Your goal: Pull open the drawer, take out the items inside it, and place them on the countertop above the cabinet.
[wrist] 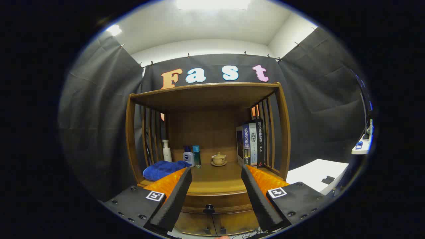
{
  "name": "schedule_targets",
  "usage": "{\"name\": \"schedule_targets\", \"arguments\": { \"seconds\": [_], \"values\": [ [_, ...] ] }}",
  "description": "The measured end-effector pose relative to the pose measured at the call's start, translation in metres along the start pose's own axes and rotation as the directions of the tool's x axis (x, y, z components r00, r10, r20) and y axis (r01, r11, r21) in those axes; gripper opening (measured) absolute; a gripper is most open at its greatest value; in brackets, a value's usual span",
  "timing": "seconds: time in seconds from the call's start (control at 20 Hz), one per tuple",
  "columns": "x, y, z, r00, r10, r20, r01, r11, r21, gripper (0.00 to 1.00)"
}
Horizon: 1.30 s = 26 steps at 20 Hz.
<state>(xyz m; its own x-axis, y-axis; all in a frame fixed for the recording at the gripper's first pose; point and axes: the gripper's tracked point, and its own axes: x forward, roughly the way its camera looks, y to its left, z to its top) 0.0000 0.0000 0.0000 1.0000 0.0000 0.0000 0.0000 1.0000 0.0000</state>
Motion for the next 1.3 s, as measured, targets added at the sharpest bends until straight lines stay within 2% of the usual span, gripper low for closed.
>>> {"name": "schedule_targets", "arguments": {
  "seconds": [1.3],
  "values": [
    [0.011,0.001,-0.016,1.000,0.005,-0.030,-0.004,1.000,0.029,0.97]
  ]
}}
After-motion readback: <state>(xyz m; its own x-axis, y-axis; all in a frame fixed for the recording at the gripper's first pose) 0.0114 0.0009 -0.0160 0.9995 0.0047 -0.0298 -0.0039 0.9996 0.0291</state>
